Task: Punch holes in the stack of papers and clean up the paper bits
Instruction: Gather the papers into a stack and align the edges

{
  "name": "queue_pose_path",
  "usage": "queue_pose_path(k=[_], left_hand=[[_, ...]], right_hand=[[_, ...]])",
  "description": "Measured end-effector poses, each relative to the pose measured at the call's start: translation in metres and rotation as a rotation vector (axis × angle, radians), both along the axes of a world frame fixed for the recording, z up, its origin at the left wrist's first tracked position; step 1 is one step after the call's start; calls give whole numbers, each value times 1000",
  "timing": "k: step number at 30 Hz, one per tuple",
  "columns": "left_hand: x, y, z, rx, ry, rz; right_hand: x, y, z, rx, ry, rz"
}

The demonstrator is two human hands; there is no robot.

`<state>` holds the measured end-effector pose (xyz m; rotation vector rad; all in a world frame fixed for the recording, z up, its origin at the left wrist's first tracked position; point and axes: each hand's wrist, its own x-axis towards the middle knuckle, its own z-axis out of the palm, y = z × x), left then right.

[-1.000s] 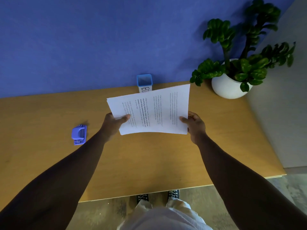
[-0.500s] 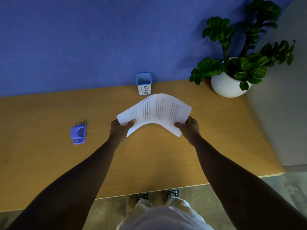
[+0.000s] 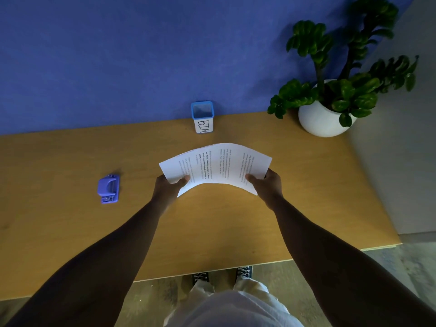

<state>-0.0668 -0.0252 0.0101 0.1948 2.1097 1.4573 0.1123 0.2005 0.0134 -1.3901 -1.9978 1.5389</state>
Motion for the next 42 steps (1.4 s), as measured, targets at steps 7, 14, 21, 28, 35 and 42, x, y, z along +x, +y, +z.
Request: queue_pose_path(k=[7, 14, 21, 28, 35, 42], left_hand=[[-4, -1, -2, -23, -7, -36], [-22, 3, 18, 36, 87, 36], [-37, 9, 33, 104, 16, 99], [-37, 21, 41, 219, -164, 269], [-23, 36, 44, 394, -329, 367], [0, 54, 38, 420, -351, 275]], right_hand=[[-2, 4, 5, -43, 40, -17], [-7, 20, 19, -145, 146, 29], [-8, 26, 21, -296, 306, 8], [-6, 22, 20, -393, 388, -113], [-14, 13, 20, -495, 445, -184], [-25, 0, 24, -645, 546, -110]])
